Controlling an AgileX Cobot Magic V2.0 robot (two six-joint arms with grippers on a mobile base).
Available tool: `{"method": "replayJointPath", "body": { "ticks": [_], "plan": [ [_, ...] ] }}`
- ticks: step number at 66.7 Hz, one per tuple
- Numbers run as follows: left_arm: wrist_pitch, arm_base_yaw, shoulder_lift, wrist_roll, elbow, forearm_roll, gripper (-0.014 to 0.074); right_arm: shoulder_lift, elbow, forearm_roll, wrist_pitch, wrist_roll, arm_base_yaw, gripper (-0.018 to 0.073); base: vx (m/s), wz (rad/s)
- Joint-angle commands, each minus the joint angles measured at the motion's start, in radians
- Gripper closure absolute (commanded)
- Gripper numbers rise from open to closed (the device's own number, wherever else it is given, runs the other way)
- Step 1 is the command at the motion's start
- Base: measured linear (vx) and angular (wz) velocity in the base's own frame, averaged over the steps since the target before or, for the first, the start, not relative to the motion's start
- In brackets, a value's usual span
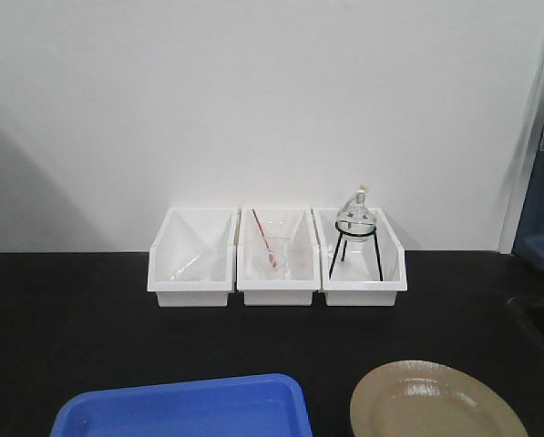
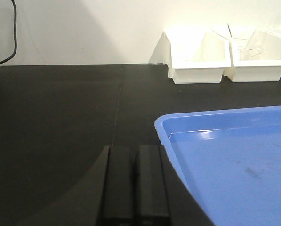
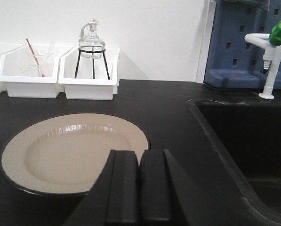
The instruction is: Place disk in tray to left cabinet
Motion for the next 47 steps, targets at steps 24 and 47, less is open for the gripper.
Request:
{"method": "replayJointPath", "body": {
  "ticks": [24, 47],
  "plan": [
    [-0.076, 0.0, -0.005, -0.01, 0.019, -0.011, 0.06, -0.009, 0.021, -0.01, -0.076, -0.002, -0.006, 0.0565, 0.0, 0.0],
    [-0.081, 0.0, -0.005, -0.008, 0.019, -0.011, 0.06, -0.009, 0.021, -0.01, -0.08, -0.002, -0.006, 0.0565, 0.0, 0.0]
  ]
}}
